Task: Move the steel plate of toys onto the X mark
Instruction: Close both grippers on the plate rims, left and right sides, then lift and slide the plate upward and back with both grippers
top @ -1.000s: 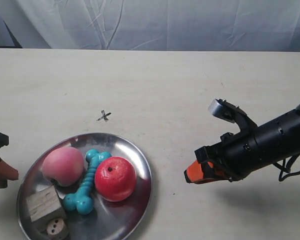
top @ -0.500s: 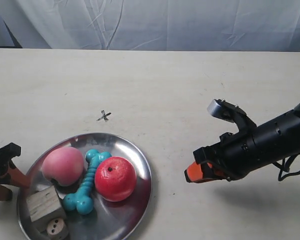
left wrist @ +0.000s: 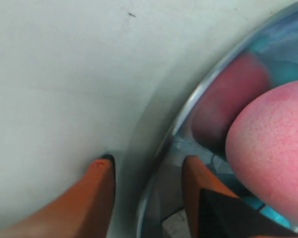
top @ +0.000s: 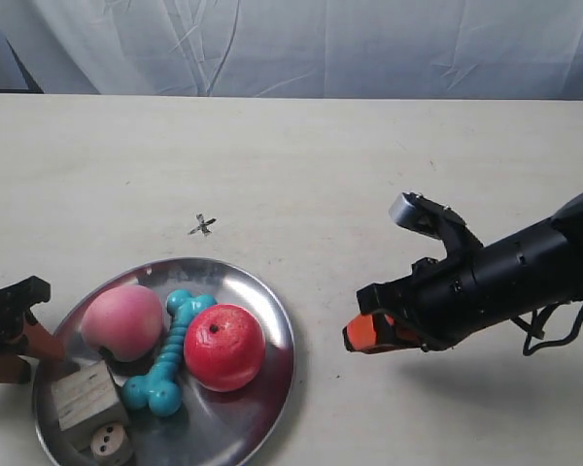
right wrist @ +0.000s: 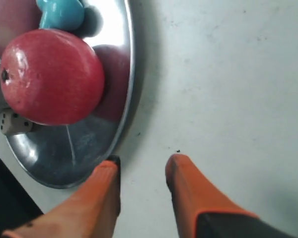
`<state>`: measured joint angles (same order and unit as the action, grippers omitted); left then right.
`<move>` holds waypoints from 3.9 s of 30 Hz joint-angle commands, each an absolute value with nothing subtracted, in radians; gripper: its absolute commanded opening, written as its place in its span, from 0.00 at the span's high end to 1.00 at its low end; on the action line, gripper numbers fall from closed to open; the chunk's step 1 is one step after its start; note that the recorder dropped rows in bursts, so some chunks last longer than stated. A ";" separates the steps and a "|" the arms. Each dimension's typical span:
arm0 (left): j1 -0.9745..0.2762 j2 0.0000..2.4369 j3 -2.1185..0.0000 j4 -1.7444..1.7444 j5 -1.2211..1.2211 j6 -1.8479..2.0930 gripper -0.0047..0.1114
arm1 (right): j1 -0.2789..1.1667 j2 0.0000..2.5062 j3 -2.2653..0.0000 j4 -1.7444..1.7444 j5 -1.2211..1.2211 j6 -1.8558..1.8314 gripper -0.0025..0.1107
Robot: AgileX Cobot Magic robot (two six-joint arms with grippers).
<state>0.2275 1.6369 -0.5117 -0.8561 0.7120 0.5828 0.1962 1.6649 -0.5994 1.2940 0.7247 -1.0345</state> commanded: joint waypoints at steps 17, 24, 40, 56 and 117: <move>0.216 1.640 -0.509 -0.866 0.700 0.581 0.64 | 0.430 1.879 -0.667 1.580 0.702 -1.042 0.67; 0.216 1.640 -0.509 -0.868 0.700 0.581 0.64 | 0.484 1.911 -0.705 1.579 0.642 -0.964 0.69; 0.216 1.654 -0.488 -0.882 0.681 0.586 0.77 | 0.484 1.911 -0.705 1.579 0.606 -0.964 0.96; 0.216 1.687 -0.482 -0.911 0.693 0.586 0.96 | 0.484 1.911 -0.727 1.627 0.640 -0.964 0.99; -0.003 1.945 -1.009 -1.007 0.692 0.604 0.96 | 0.338 2.144 -1.291 1.150 0.777 -0.471 0.99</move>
<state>0.0466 1.9368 -0.9985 -0.9059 0.6033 0.5845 0.3070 2.1372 -1.2706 1.1032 0.6342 -0.4478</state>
